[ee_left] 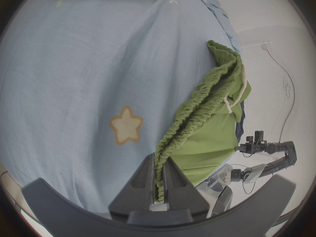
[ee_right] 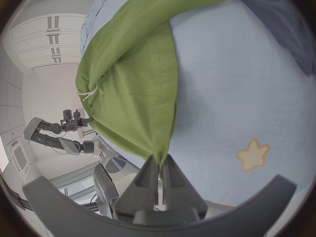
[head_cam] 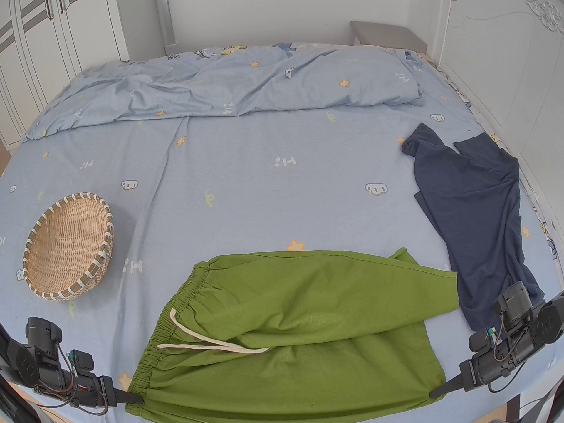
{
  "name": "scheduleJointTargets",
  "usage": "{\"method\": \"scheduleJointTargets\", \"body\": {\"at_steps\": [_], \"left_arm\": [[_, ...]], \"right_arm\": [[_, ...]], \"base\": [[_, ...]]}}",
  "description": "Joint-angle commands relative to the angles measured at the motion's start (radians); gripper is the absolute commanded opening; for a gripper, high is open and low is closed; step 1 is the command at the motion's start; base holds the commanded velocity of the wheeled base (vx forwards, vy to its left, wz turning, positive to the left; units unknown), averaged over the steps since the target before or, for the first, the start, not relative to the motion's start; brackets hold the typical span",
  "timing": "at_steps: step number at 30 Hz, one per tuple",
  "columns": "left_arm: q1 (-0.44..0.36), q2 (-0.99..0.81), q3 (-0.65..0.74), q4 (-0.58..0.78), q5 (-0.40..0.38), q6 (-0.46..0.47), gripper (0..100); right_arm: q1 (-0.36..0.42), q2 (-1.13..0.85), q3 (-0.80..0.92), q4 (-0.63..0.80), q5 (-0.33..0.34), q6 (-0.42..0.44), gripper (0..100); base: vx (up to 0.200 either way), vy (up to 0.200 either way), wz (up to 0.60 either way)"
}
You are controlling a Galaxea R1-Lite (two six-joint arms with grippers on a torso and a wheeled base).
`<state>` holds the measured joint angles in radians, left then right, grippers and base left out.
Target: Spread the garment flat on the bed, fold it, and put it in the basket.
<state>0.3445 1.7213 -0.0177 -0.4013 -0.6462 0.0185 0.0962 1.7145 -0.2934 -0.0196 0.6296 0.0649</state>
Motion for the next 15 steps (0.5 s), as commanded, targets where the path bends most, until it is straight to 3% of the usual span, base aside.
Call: {"method": "scheduleJointTargets", "body": {"at_steps": [1,6,7,15], "left_arm": [[0.005,-0.002,0.012,0.006,-0.003,0.017,0],[0.007,0.027,0.008,0.004,-0.003,0.02,0],[0.005,0.034,0.01,0.004,-0.003,0.021,100],[0.005,0.026,0.008,0.004,-0.017,0.015,100]], "right_arm": [[0.004,0.028,0.003,-0.005,0.001,0.0,0],[0.02,0.031,0.003,-0.005,0.001,0.0,0],[0.022,0.039,0.002,-0.005,0.001,0.0,100],[0.011,0.048,0.005,-0.017,0.004,0.003,100]], "base": [[0.0,0.0,0.0],[0.0,0.0,0.0],[0.0,0.0,0.0],[0.0,0.0,0.0]]}}
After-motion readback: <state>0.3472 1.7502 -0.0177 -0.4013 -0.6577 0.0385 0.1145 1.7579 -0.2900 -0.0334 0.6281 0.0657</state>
